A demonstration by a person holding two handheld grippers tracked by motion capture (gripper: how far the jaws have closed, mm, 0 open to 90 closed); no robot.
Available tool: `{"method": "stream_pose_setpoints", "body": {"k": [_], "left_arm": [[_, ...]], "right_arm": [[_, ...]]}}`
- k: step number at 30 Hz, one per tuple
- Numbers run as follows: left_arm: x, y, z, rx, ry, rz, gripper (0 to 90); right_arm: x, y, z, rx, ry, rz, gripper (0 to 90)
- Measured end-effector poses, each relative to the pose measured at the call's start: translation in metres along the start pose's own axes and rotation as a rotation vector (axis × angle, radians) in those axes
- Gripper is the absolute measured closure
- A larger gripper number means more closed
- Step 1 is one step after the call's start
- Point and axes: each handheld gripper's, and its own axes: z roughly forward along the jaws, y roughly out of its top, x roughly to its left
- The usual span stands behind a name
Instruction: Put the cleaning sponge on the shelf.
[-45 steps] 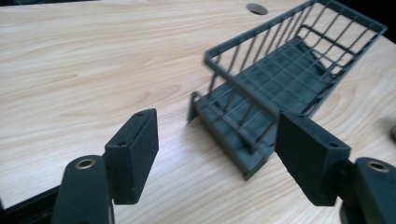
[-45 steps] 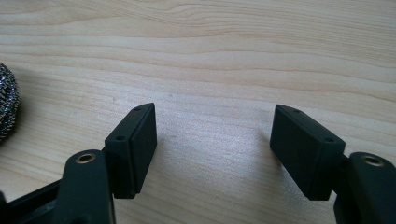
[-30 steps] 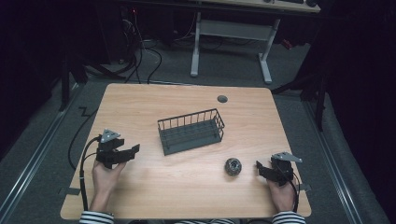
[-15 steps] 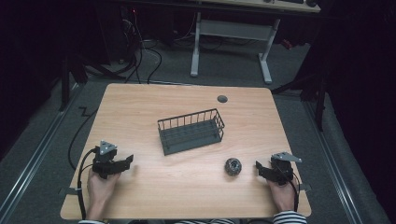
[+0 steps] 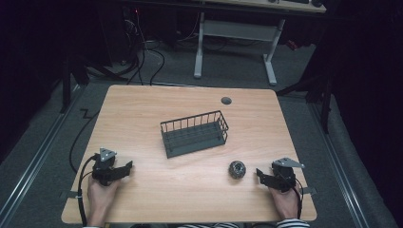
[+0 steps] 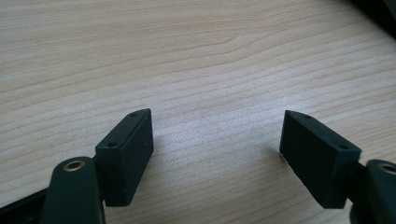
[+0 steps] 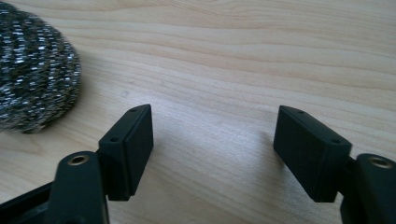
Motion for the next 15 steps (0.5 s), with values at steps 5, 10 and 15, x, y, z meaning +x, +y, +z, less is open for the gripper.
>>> {"method": "stream_pose_setpoints", "body": {"k": [5,10,15], "left_arm": [[-0.002,-0.001,-0.001,0.002,0.011,0.006,26.3],[-0.003,-0.001,-0.001,0.002,0.013,0.003,26.1],[-0.004,0.0,0.0,0.004,0.019,-0.003,25.4]], "right_arm": [[0.007,-0.004,-0.005,-0.015,0.027,-0.017,31.9],[0.013,-0.005,-0.01,-0.019,0.046,-0.041,31.7],[0.029,-0.004,-0.022,0.001,0.086,-0.082,30.5]]}}
